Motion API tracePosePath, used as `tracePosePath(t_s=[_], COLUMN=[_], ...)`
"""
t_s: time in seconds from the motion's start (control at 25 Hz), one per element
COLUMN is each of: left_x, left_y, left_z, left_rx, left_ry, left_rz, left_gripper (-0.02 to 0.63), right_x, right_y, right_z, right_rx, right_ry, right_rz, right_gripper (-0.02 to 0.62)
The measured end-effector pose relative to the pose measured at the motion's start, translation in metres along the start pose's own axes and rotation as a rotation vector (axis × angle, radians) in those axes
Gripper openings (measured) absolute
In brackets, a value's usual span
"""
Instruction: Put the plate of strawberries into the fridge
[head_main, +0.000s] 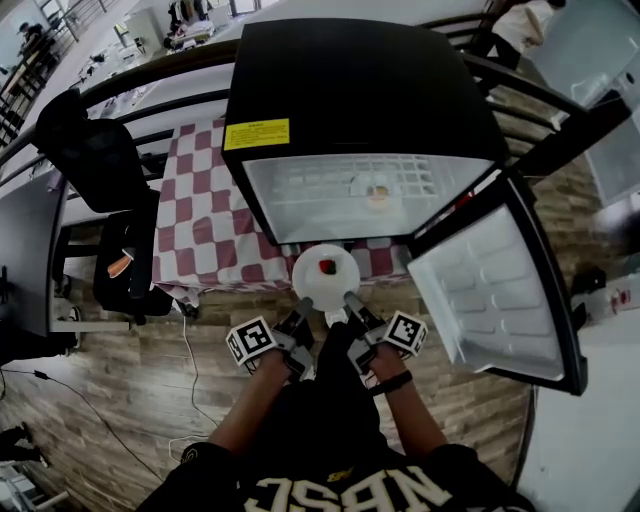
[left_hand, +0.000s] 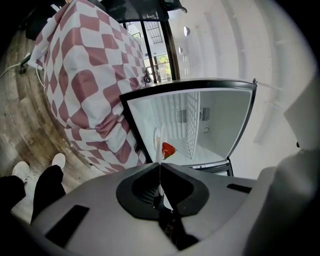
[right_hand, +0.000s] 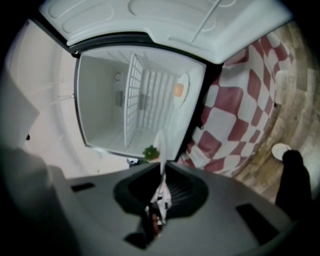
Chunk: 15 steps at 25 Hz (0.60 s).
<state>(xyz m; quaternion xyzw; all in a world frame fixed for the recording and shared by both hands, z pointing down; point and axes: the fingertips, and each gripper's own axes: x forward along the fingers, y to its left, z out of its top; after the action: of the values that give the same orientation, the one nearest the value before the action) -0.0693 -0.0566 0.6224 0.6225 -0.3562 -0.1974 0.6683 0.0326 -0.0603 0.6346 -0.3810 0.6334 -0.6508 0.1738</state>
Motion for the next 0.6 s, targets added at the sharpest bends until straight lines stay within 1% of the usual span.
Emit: tracePosePath(t_s=[0.28,0.6], left_x=[0.035,0.071], left_y=[0.016,0.031], left_z=[0.023,0.05], left_rx=[-0.043,-0.039], left_ry=[-0.028,-0.065], left_rz=[0.0,0.014], left_gripper=[0.026,0.026], right_x=[0.033,0.068], right_y=[-0.015,-0.028], right_z=[0.029,0.06], right_rx=[0.021,0.051], right_ry=[-0.01,-0.03], right_rz=[-0.008,-0.007], right_gripper=[0.032,0.032])
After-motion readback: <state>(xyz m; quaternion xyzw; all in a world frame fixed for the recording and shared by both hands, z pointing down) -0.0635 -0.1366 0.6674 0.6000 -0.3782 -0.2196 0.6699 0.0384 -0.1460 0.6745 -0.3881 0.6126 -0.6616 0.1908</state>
